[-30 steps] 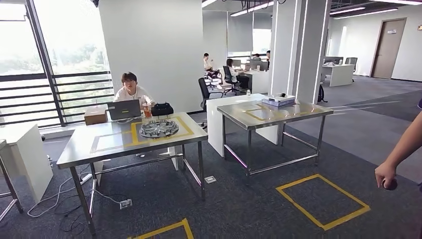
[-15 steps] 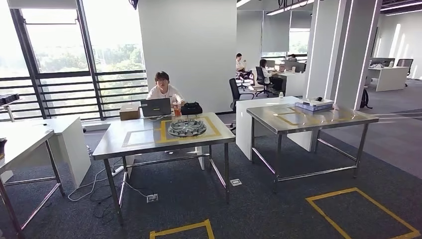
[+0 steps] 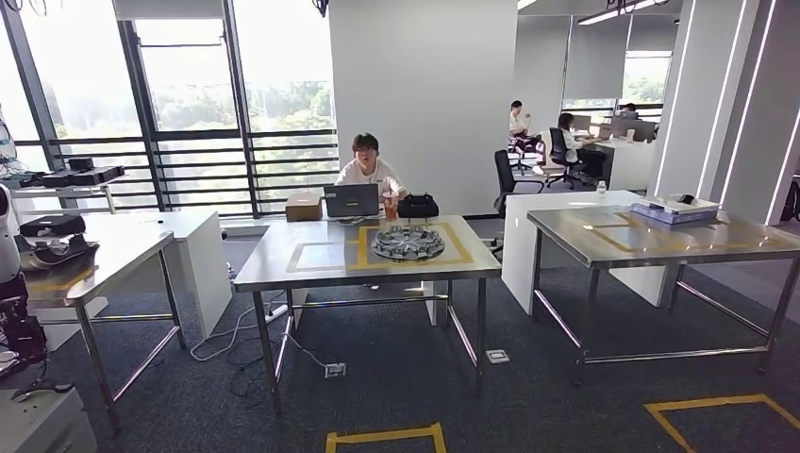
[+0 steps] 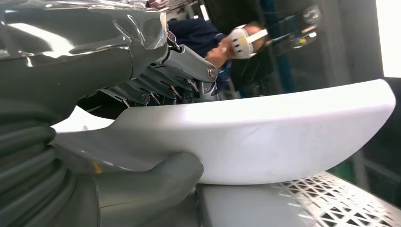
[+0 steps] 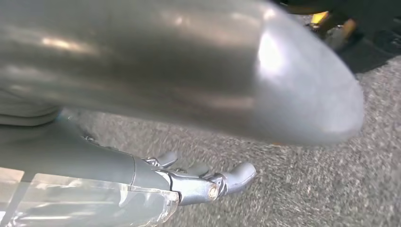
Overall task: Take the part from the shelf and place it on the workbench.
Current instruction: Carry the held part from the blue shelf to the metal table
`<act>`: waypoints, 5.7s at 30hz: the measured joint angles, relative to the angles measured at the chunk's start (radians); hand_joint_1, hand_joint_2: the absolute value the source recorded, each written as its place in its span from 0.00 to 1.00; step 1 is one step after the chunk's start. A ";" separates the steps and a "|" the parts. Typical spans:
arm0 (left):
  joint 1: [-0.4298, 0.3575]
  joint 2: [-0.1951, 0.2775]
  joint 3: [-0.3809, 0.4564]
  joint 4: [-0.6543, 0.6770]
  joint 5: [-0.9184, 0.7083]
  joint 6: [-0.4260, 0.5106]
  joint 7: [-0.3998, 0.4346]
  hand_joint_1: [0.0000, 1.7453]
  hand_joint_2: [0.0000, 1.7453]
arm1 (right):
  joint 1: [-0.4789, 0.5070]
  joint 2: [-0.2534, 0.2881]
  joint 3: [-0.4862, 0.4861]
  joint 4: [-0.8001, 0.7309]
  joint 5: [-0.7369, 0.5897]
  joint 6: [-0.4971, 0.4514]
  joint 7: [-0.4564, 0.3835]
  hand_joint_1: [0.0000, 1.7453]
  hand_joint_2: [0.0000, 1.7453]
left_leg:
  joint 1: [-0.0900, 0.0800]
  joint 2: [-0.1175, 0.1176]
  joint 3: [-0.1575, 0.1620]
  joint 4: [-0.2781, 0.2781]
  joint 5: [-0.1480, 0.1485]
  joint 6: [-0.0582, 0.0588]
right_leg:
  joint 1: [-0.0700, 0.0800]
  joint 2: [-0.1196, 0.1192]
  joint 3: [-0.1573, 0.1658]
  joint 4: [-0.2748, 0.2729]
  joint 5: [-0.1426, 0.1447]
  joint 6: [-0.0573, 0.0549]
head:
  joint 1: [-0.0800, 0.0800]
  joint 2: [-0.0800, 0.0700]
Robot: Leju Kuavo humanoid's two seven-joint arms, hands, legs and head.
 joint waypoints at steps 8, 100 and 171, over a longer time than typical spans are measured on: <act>-0.012 0.005 -0.005 0.004 -0.006 0.015 0.002 0.75 1.00 | -0.002 -0.001 0.000 0.015 -0.005 -0.013 -0.017 0.00 0.00 | 0.013 0.016 -0.143 0.270 -0.117 -0.025 | 0.005 0.001 0.015 -0.002 -0.016 -0.050 | -0.007 0.000; -0.046 0.010 -0.044 -0.003 0.009 0.048 0.015 0.75 1.00 | -0.024 0.012 0.029 0.095 -0.045 -0.002 -0.069 0.00 0.00 | 0.014 0.014 -0.094 0.229 -0.142 -0.032 | 0.000 -0.008 0.009 -0.016 0.003 -0.058 | -0.004 0.000; -0.069 0.017 -0.040 -0.044 0.019 0.033 0.055 0.75 1.00 | -0.039 0.022 0.078 0.097 -0.214 -0.069 -0.071 0.00 0.00 | 0.005 0.017 -0.035 -0.013 0.045 -0.006 | 0.008 0.004 0.090 -0.044 -0.043 -0.032 | -0.005 0.000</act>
